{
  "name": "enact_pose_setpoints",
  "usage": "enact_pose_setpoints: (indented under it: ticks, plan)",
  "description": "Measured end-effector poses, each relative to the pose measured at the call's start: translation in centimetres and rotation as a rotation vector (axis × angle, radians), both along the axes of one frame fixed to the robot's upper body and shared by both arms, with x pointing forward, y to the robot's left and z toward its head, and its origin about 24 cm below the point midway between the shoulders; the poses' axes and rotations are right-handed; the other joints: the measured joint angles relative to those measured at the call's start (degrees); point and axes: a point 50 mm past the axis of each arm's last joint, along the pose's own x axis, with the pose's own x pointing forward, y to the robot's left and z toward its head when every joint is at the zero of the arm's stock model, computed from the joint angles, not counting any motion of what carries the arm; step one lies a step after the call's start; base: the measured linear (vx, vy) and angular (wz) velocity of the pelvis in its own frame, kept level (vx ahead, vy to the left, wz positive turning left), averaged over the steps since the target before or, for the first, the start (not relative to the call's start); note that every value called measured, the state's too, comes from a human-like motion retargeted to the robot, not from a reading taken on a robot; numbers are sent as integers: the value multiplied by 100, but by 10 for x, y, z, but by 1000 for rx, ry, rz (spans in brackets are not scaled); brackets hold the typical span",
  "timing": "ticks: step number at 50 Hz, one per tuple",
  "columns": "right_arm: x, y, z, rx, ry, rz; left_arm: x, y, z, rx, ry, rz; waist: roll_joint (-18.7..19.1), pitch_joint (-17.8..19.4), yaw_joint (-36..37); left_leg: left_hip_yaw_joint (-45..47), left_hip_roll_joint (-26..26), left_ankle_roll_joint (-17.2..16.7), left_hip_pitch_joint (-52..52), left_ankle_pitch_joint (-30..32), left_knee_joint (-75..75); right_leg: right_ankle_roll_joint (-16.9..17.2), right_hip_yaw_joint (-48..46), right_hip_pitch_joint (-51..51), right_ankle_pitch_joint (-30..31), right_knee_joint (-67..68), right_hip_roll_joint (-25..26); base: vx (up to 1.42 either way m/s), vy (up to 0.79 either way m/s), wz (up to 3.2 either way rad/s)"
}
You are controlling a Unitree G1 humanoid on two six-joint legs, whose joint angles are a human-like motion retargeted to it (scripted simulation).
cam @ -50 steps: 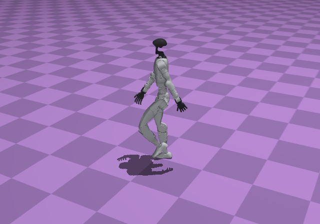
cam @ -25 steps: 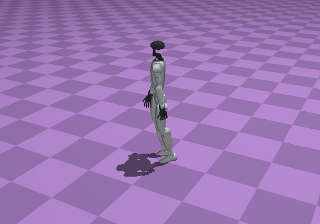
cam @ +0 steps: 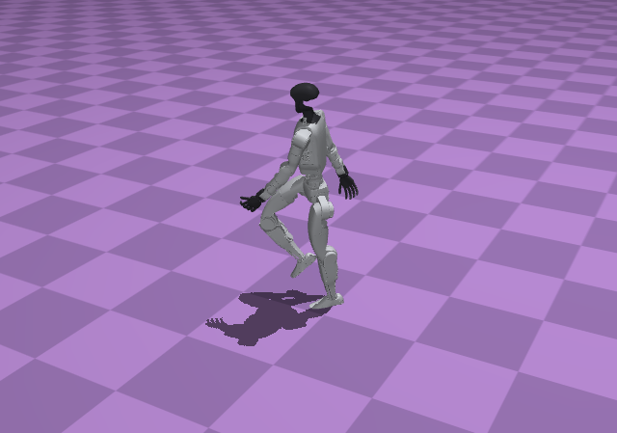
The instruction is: In place motions
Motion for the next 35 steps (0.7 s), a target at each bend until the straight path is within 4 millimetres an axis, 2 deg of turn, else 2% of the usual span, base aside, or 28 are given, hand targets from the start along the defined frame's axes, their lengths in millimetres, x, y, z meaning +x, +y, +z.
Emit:
enact_pose_setpoints:
  ticks: [3, 6, 10, 15, 17, 20, 22, 25, 27, 30, 33, 35]
  plan:
    - [-3, 3, 0, 3, 1, -43, 3, 1, 3, 25, -16, -30, -135, -9, 108, 150, -22, -14, 112, -60, 16, -14, -11, 341, 9, -435, 36, 7, -6, -36]
    - [4, 7, -3, 22, -26, -56, -6, 3, -3, 25, 4, -24, -263, -86, 263, 374, -66, -46, 250, -100, -41, 32, -58, 858, 64, -1145, 214, 6, -3, -59]
    - [20, 12, -8, 74, -63, -36, -29, 1, -21, -21, 82, 17, -287, -248, 514, 654, -58, -120, 342, -156, -100, 131, 32, 1673, 242, -2562, 854, 1, 2, -62]
    - [57, 14, -16, 106, -152, 55, -68, -3, -44, -50, 219, 3, -352, -339, 860, 952, -124, -213, 479, -258, -99, 311, 549, 2973, 706, -5009, 1566, -8, 8, -46]
    - [72, 15, -18, 107, -192, 103, -87, -4, -54, -53, 289, -3, -377, -428, 922, 989, -207, -238, 493, -296, -89, 477, 407, 3506, 347, -5983, 1605, -12, 11, -13]
    - [94, 19, -20, 111, -248, 162, -121, -8, -69, -81, 407, 13, -457, -558, 1026, 1026, -354, -270, 551, -351, -93, 271, 67, 4030, -335, -6987, 1670, -12, 13, -5]
    - [109, 25, -21, 125, -279, 188, -147, -12, -77, -125, 496, 48, -524, -626, 1139, 1089, -405, -303, 594, -406, -78, 277, -210, 4211, -258, -7417, 1594, -14, 14, -22]
    - [134, 32, -21, 155, -324, 227, -184, -18, -86, -215, 619, 133, -540, -641, 1368, 1260, -353, -348, 611, -540, 27, 324, -55, 4259, -72, -7678, 1635, -27, 17, -41]
    - [156, 37, -19, 176, -360, 274, -210, -22, -90, -271, 688, 212, -533, -579, 1388, 1318, -257, -400, 584, -649, 248, 256, -160, 4331, -62, -7750, 1679, -24, 20, -19]
    - [190, 47, -15, 198, -424, 368, -252, -19, -92, -315, 786, 302, -567, -538, 1325, 1388, -158, -379, 391, -620, 880, 214, 192, 4366, -143, -7711, 1704, -7, 18, -4]
    - [224, 66, -9, 226, -523, 409, -291, -16, -91, -295, 900, 302, -748, -543, 1236, 1422, -29, -314, -432, 487, 2474, 226, 157, 4425, -218, -7670, 1433, -14, 22, 39]
    - [252, 79, -1, 244, -626, 382, -308, -11, -89, -250, 957, 292, -913, -357, 1234, 1406, 97, 61, -1175, 1445, 3816, 225, 108, 4533, -286, -7633, 1293, -28, 14, 66]
